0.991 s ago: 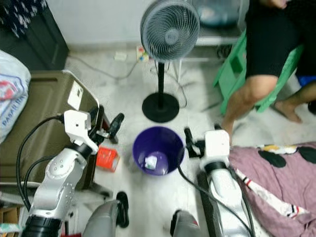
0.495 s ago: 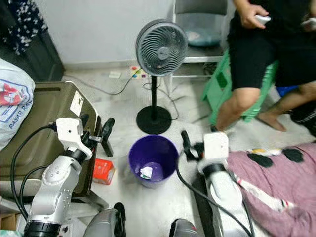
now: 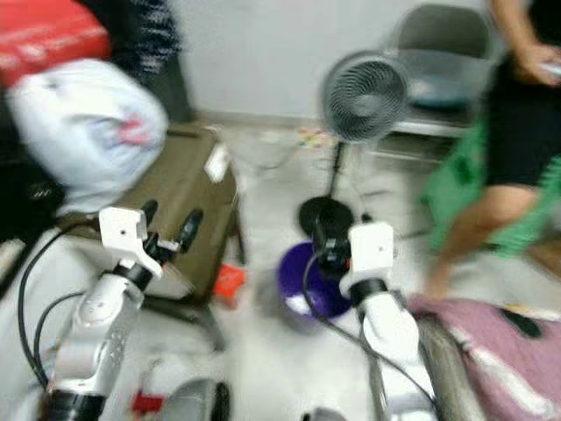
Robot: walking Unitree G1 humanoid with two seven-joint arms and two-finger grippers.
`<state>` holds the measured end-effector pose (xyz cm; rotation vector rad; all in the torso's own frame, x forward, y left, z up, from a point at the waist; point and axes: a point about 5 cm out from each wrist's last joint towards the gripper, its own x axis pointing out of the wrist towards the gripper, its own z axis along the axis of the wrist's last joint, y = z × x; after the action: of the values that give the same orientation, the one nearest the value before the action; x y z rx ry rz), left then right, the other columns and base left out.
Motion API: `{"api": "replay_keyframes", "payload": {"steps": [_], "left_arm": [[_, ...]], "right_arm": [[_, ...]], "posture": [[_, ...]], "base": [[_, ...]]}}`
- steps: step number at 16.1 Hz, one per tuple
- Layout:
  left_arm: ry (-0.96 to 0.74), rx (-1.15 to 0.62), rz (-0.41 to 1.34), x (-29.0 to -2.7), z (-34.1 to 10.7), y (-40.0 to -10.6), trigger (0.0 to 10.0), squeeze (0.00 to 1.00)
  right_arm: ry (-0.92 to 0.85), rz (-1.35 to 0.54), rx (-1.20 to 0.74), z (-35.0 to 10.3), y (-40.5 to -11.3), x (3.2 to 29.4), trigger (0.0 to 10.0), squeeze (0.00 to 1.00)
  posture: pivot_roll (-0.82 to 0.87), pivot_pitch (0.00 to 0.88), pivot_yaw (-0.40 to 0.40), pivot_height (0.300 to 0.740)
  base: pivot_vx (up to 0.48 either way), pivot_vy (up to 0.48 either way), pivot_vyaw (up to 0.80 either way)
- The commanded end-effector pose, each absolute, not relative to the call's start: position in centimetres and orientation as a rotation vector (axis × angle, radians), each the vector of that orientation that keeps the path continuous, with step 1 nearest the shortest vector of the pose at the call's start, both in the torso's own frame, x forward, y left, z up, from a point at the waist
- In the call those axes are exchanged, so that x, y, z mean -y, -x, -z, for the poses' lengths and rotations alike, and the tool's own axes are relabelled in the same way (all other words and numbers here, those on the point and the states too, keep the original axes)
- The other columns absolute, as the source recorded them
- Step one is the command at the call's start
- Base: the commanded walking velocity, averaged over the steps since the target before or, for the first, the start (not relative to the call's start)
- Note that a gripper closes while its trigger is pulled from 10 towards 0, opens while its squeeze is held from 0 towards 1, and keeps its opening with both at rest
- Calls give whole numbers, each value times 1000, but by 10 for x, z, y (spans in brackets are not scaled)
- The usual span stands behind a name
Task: Clean up the room
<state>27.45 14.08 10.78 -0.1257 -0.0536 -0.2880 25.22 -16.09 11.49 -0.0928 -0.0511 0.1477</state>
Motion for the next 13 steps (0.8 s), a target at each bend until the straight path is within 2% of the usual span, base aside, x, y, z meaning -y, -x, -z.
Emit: {"api": "replay_keyframes", "payload": {"steps": [1, 6, 13], "left_arm": [[116, 64, 304, -138, -111, -277, 10000, 0], [131, 75, 320, -135, -112, -277, 10000, 0], [147, 92, 339, -132, -113, -276, 10000, 0]], "right_arm": [[85, -139, 31, -111, -251, 162, 10000, 0], [90, -128, 32, -112, -254, 163, 10000, 0], [83, -133, 20, -111, -257, 163, 10000, 0]], "posture": [[-34, 84, 24, 740], [-35, 81, 19, 740], [-38, 88, 14, 740]], "base": [[0, 0, 0], [0, 0, 0], [37, 0, -706]]}}
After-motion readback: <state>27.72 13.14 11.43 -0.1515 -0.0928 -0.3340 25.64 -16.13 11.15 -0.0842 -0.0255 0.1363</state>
